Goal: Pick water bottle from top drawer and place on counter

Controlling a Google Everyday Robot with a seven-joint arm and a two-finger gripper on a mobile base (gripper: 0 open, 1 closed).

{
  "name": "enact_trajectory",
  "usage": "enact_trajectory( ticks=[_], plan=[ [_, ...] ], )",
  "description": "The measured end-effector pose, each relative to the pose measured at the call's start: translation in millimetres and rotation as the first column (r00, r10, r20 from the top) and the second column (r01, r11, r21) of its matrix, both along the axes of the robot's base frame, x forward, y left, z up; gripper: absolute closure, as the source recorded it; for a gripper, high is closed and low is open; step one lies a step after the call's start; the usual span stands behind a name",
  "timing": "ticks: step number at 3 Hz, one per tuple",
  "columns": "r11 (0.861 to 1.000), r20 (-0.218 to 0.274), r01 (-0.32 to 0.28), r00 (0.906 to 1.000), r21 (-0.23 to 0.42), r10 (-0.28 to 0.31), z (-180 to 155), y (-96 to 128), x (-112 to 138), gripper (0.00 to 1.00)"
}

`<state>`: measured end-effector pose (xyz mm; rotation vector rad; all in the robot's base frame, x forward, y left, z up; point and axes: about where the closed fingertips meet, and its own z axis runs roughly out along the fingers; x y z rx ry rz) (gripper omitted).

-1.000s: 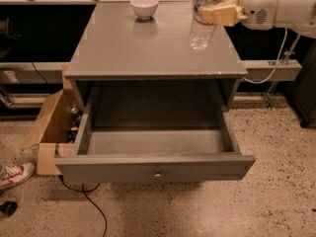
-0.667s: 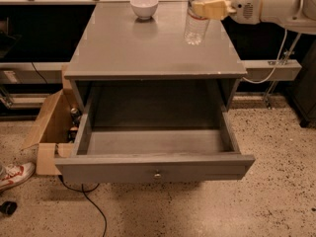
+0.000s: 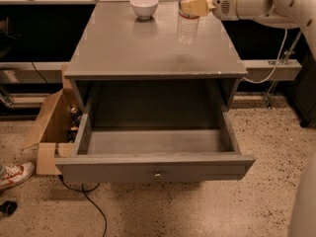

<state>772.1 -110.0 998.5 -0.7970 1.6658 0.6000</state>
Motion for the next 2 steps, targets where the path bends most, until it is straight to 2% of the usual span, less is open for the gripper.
enact_trajectory(
  ticks=[1, 2],
  plan=[
    [0.999, -0.070, 0.044, 0.9966, 0.016, -0.043, -20.1, 3.6, 22.0, 1.00],
    [0.997, -0.107, 0.078, 0.9913, 0.013, -0.076, -37.1, 4.9, 37.9, 1.00]
  ],
)
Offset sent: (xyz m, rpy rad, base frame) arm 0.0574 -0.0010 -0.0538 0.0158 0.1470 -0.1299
